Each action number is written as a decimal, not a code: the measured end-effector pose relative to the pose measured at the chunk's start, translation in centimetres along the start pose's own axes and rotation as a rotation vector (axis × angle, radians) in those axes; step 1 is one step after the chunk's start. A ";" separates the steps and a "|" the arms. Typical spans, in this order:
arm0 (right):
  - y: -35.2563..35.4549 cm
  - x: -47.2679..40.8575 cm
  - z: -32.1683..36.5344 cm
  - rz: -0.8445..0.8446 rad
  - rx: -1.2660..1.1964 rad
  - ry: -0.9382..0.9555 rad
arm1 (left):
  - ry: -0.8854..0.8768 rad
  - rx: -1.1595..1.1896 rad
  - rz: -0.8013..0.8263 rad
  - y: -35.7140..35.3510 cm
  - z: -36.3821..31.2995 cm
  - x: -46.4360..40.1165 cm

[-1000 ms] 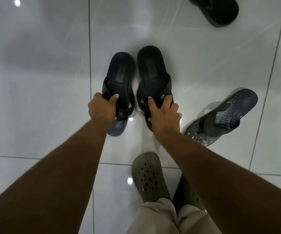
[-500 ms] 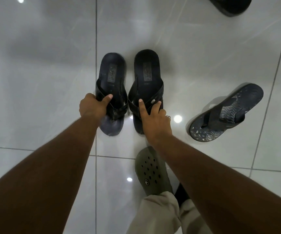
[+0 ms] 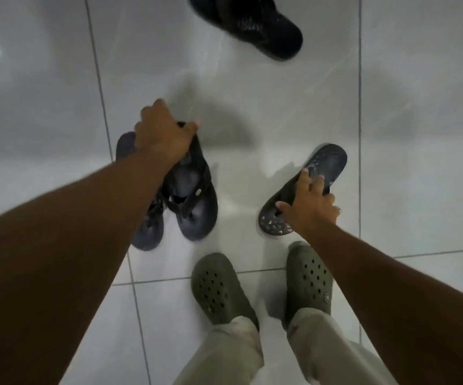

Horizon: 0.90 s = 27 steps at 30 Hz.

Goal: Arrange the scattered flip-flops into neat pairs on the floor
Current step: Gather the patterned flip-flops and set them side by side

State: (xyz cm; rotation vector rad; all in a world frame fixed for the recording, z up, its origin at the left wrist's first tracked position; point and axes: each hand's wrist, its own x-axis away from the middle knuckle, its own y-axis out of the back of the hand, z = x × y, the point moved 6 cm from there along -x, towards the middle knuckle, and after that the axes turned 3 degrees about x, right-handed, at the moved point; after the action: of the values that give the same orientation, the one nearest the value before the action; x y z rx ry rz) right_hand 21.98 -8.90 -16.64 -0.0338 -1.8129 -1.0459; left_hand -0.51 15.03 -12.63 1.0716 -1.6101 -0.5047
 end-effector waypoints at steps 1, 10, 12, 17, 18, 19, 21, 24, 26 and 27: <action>-0.6 -0.8 -0.4 0.054 -0.067 -0.010 | -0.058 0.002 0.026 -0.8 -2.6 -1.1; -2.9 -5.5 -3.7 0.039 0.003 0.115 | -0.220 -0.019 0.005 -5.2 -15.6 -12.3; -2.0 -6.9 -4.7 0.031 0.013 0.130 | -0.313 -0.127 -0.024 -5.3 -17.4 -13.9; -0.3 -9.6 -5.5 -0.011 0.018 0.090 | -0.617 -0.685 -0.004 -7.9 -21.5 -15.8; -0.2 -9.7 -5.3 -0.024 0.027 0.089 | -0.558 -0.683 0.053 -8.1 -21.1 -16.4; -0.2 -9.7 -5.0 -0.037 0.039 0.093 | -0.505 -0.660 0.106 -8.1 -20.5 -16.8; 0.0 -9.5 -4.8 -0.052 0.056 0.098 | -0.523 -0.651 0.135 -8.7 -20.2 -16.1; 0.8 -9.7 -4.6 -0.038 0.099 0.141 | -0.478 -0.465 0.166 -10.4 -20.1 -12.5; 1.5 -10.1 -4.7 -0.029 0.175 0.195 | -0.292 -0.235 0.272 -12.8 -19.2 -9.2; 2.0 -10.3 -4.8 -0.033 0.212 0.224 | -0.209 -0.147 0.288 -13.9 -18.5 -7.7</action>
State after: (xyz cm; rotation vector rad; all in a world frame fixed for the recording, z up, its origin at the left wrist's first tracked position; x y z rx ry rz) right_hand 31.55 -6.56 -22.65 0.2334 -1.7136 -0.8398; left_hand 21.97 18.21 -21.59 0.6796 -1.8435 -0.5444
